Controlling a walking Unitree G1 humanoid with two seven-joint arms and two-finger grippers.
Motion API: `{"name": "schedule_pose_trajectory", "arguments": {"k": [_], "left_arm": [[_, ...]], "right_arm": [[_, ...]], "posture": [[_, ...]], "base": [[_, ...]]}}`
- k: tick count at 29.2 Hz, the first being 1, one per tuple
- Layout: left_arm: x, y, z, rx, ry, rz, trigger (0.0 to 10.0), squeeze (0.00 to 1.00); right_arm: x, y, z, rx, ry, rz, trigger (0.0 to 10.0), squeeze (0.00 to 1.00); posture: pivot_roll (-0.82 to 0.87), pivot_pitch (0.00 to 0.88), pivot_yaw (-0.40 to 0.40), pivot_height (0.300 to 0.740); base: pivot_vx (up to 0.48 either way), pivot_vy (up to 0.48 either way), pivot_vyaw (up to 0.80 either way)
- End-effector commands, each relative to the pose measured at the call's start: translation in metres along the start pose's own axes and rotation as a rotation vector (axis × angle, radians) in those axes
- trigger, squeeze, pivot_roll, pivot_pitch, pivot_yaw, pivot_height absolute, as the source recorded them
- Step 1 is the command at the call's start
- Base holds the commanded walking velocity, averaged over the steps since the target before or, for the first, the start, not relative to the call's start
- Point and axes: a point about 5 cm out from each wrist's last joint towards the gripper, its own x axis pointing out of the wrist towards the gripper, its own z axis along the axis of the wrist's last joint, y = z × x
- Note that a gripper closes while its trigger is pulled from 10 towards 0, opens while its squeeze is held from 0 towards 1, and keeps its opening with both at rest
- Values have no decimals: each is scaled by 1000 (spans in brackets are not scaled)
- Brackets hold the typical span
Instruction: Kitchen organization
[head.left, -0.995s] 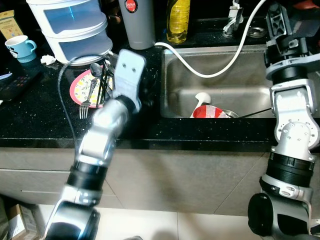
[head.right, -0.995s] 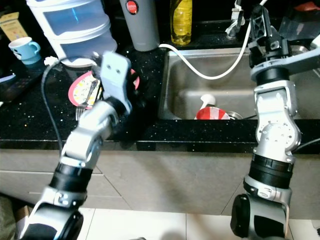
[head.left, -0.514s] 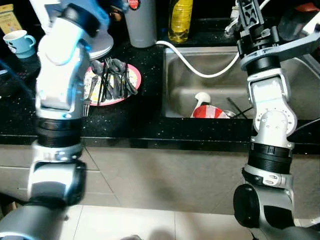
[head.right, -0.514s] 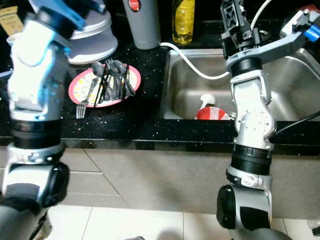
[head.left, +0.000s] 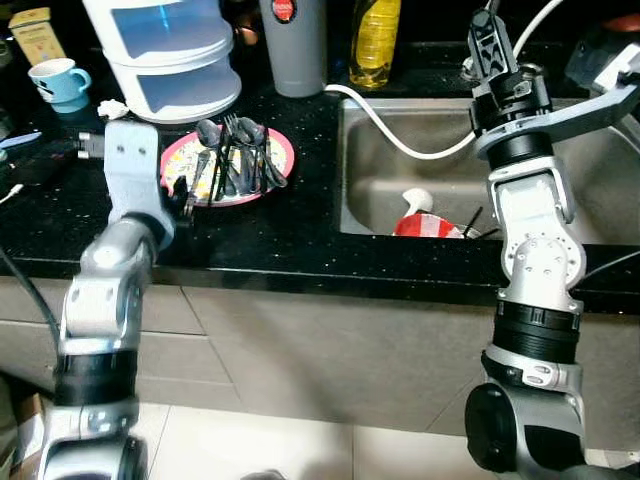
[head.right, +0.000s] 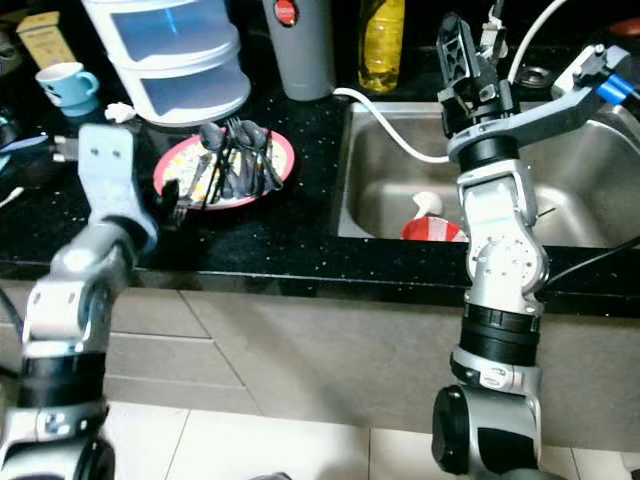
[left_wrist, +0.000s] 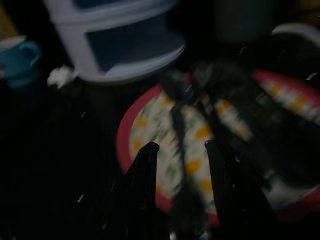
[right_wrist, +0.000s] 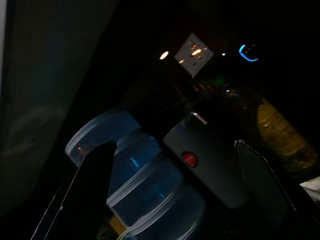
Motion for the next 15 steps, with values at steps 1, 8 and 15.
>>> {"name": "schedule_pose_trajectory", "arguments": {"k": [1,8,15], "left_arm": [[5,6,-4,12,38,20,10000,0],[26,9,-8,-11,104,35,10000,0],[50,14,-17,-38,172,31,10000,0]], "right_arm": [[3,4,-3,10,3,21,10000,0],[3,5,-6,20,6,26,10000,0],[1,6,-3,16,-2,27,10000,0]], "posture": [[84,0,84,740],[85,0,83,740],[66,0,91,740]], "base": [[0,0,0],[0,0,0],[0,0,0]]}}
